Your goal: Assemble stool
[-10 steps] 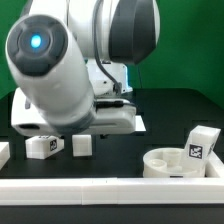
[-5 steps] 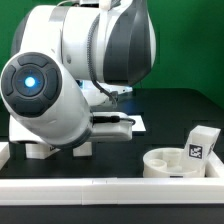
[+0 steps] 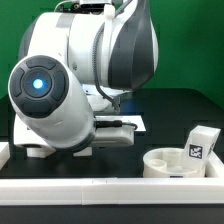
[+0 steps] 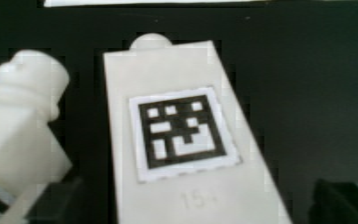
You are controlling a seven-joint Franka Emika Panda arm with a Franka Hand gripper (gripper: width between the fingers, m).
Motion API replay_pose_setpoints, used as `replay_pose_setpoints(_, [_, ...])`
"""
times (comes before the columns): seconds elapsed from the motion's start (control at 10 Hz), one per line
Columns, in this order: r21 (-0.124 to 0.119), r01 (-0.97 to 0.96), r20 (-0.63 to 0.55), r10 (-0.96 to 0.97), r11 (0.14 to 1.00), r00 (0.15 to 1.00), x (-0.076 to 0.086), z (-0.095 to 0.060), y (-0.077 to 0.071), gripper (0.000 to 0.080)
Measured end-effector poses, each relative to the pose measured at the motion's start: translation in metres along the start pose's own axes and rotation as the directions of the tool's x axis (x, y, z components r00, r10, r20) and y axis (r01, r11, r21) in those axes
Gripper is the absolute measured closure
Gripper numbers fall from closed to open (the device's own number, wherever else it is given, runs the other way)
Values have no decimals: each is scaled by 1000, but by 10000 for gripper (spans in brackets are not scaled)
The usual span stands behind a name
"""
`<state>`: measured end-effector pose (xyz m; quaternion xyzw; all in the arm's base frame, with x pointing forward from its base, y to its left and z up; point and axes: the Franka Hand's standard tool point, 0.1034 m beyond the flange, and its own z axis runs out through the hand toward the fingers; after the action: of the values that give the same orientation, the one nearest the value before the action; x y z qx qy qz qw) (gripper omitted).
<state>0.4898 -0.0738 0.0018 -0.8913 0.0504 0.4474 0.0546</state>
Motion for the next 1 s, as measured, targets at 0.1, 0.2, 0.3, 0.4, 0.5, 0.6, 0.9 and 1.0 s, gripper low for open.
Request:
replay_pose_setpoints(0.1, [1, 0, -3, 0, 1000, 1000, -1, 1, 1, 276])
replay_pose_setpoints(0.2, [3, -2, -5, 2, 1000, 1000, -2, 2, 2, 445])
replay_pose_setpoints(0.3, [3, -2, -7, 2, 1000, 1000, -1, 2, 2, 465])
replay_pose_setpoints(0.4, [3, -1, -7, 1, 1000, 1000, -1, 2, 2, 465])
replay_pose_setpoints(0.5, [2, 0, -8, 0, 1000, 1000, -1, 1, 1, 465])
replay_pose_setpoints(0.6, [1, 10, -17, -10, 1000, 1000, 0, -3, -1, 465])
replay_pose_setpoints(0.9, [-13, 49, -92, -50, 999, 994, -8, -47, -33, 465])
replay_pose_setpoints(1.0, [-29, 65, -150, -68, 997, 986, -14, -65, -54, 465])
